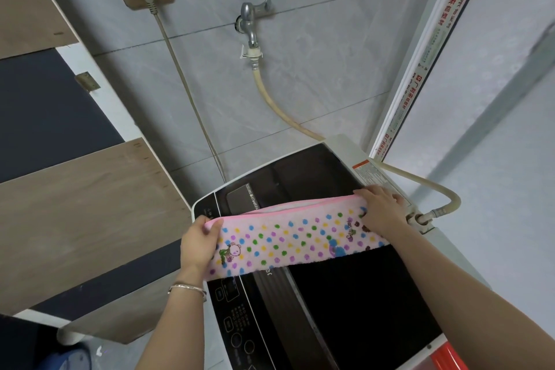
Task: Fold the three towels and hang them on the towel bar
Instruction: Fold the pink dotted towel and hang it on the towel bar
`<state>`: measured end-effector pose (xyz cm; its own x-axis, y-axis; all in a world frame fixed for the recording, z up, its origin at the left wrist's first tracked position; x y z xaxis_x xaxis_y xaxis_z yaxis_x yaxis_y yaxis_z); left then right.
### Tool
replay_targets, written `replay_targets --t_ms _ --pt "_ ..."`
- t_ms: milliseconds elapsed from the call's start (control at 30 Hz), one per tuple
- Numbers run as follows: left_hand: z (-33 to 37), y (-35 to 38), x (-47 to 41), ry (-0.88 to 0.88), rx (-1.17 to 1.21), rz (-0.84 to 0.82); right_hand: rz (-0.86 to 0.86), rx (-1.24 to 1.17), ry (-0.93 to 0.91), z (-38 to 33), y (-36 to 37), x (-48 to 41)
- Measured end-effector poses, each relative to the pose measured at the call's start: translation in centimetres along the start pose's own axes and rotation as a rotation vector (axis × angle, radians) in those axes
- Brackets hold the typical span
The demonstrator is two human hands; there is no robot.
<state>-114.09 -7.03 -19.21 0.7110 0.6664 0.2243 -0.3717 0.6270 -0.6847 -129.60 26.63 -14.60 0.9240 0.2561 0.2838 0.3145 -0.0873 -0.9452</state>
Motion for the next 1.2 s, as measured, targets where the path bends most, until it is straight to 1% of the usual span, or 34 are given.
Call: replay_targets --t_ms 100,200,267,333,400,467,567,767,900,1033,1100,1200 --pt "0.0 0.1 -0.3 -0.016 -0.054 -0.009 0.028 0.01 0.021 -0.2 -0.2 -0.2" --pt "-0.3 0.2 -0.5 -0.05 -0.051 -0.015 0.058 -0.008 0.07 0.1 -0.3 -0.4" --pt "-0.5 0.2 -0.8 -0.055 -0.051 -0.014 0.095 -0.023 0.041 0.3 -0.2 -0.6" --pt "-0.6 0.1 -0.8 -0.058 -0.059 -0.013 0.157 -0.162 0.004 0.2 -0.4 -0.7" --pt "-0.8 0.1 -1.0 -0.055 -0.062 -0.004 0.175 -0.328 0.015 -0.1 -0.7 -0.7" --pt "-0.9 0.1 -1.1 -0.057 -0.068 0.004 0.168 -0.39 0.051 -0.3 -0.7 -0.9" --pt "-0.8 0.1 -1.2 -0.062 -0.08 0.024 0.162 -0.391 0.11 -0.2 -0.5 -1.4" --pt "-0.9 0.2 -1.8 -0.149 -0.144 0.084 0.19 -0.367 0.159 -0.6 -0.8 -2.2" --pt "-0.4 0.5 -2.1 -0.162 -0.198 0.111 0.194 -0.345 0.19 -0.6 -0.7 -2.8" --pt "-0.7 0.7 -1.9 -0.224 -0.183 0.116 0.142 -0.316 0.227 -0.7 -0.1 -2.9" --pt "-0.9 0.6 -1.7 -0.205 -0.177 0.136 0.157 -0.322 0.214 -0.8 0.1 -2.6" --pt "-0.9 0.5 -1.0 -0.095 -0.212 0.232 0.292 -0.214 0.155 -0.7 0.0 -1.7"
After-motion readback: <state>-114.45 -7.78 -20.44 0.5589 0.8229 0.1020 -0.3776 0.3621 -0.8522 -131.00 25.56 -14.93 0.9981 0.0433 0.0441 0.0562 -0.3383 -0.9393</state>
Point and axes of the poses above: each hand's wrist, its own x-axis away from the middle knuckle, its own y-axis out of the palm, z = x × y, the point moved 3 cm from there along -x, towards the middle knuckle
